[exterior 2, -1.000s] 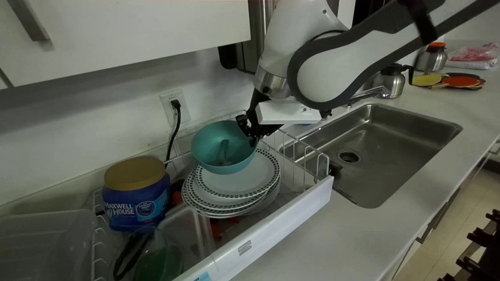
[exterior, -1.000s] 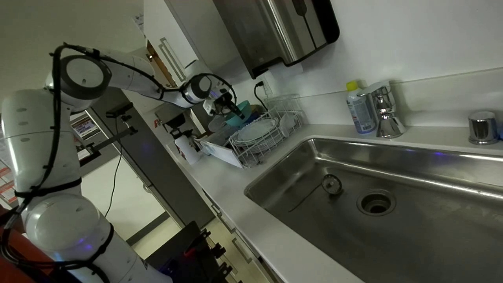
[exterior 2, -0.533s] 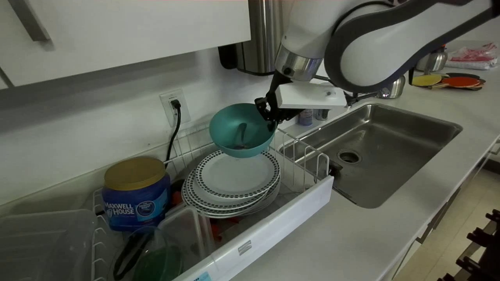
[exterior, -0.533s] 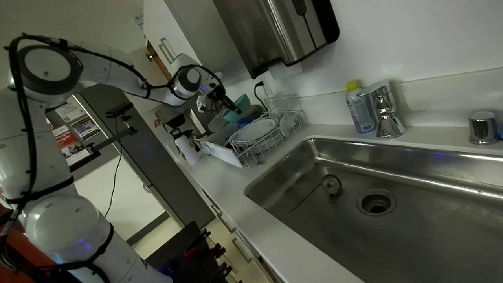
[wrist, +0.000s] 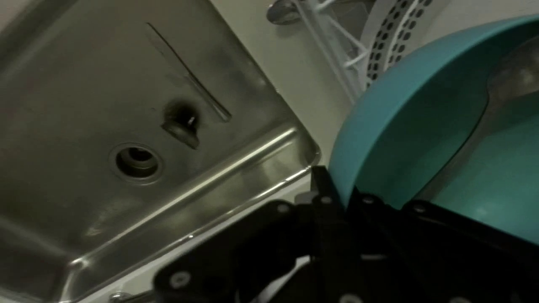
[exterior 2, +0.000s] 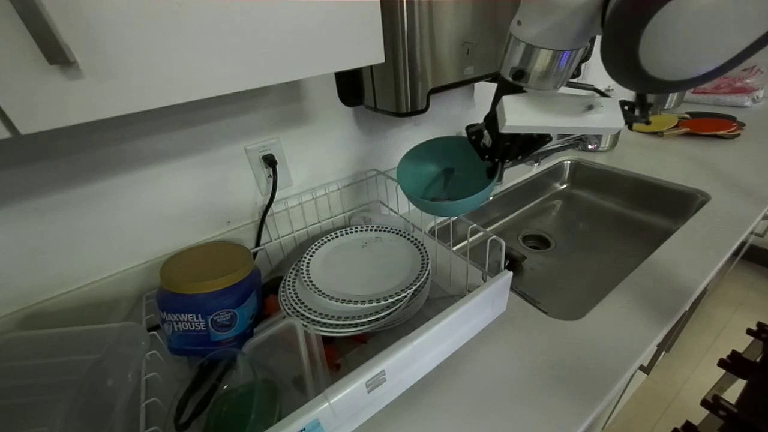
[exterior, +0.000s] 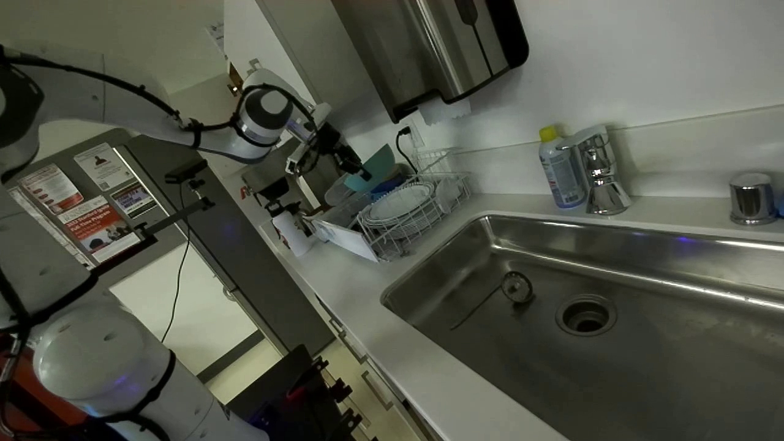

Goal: Take the blue bowl out of the dish rack and put it in the sink

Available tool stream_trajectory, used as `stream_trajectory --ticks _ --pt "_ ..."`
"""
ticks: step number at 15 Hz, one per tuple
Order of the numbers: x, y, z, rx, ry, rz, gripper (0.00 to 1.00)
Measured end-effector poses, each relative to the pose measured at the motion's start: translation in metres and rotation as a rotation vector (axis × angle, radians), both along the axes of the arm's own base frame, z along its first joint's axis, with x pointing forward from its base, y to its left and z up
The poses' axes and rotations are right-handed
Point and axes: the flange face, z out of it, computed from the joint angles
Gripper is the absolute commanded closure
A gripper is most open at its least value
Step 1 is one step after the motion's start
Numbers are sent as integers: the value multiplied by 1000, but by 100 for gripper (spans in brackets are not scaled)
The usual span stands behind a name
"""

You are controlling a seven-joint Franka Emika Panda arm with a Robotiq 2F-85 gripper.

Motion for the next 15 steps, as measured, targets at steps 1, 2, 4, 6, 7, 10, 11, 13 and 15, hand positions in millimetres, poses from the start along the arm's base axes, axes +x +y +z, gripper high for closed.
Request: stream_trajectory --ticks 1,2,4,6,7,10,11,13,15 --pt "-7 -13 1 -10 16 -37 99" --pt "-14 -26 1 -20 27 -67 95" --pt "-27 -43 -1 -27 34 -95 95" --pt "-34 -48 -1 -30 36 -100 95" --pt "-35 -47 -1 -30 36 -99 95" --pt "-36 -46 -1 -31 37 -96 99" --pt "-36 -46 -1 -31 37 -96 99" --pt "-35 -48 -3 -37 37 -104 99" --pt "-30 -65 -7 -56 29 -157 99"
